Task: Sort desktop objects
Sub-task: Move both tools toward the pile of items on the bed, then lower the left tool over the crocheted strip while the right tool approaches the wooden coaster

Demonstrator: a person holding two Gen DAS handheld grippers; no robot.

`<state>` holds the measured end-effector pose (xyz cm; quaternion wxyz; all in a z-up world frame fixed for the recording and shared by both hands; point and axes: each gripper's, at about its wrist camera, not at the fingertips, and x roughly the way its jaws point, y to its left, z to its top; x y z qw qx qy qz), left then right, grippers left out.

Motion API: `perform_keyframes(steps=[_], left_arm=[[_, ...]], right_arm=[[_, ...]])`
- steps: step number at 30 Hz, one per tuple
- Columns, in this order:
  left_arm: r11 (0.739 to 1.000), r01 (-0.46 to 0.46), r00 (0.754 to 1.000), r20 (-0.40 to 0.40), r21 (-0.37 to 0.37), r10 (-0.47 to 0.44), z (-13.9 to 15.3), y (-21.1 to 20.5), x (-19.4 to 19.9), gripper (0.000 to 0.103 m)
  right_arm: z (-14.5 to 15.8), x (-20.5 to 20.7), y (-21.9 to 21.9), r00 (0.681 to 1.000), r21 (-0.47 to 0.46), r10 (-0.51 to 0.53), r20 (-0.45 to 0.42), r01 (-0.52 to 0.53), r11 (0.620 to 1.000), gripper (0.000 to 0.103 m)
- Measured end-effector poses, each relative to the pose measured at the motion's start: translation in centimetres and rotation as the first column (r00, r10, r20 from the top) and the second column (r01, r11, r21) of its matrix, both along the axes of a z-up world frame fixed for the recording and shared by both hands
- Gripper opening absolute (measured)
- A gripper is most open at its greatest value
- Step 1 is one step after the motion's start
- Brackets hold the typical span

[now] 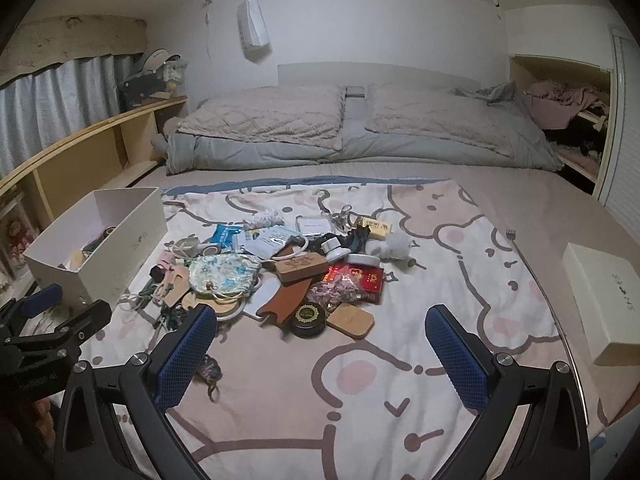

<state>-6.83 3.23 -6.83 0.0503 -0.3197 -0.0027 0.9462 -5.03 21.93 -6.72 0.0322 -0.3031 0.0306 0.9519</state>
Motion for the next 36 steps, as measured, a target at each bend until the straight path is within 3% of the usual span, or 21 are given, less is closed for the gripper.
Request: perform_keyframes(steps=[9,22,36], left_arm=[[0.999,-0.032,0.999,0.040,-0.005,0.032,-1.5,0.0,-4.3,0.103],[0.994,-0.103,0.981,0.162,-0.023,0.105,-5.6,-1.2,-9.3,0.103],[0.990,-0.129,0.948,0.286,-0.057,0.140,-11.0,0.0,-9.2,0.103]], right_arm=[[-0.9,-3.0,0.0,1.000,0.018,-0.003,0.021,0.002,1.000,0.103],[-2.5,-8.9,0.5,0.999,0.081,-0.029,0.043,0.025,0.996,0.103],[-6.8,-14.8,3.3,0.985,0.065,-0.096,0.143,0.088,0.994,0.103]])
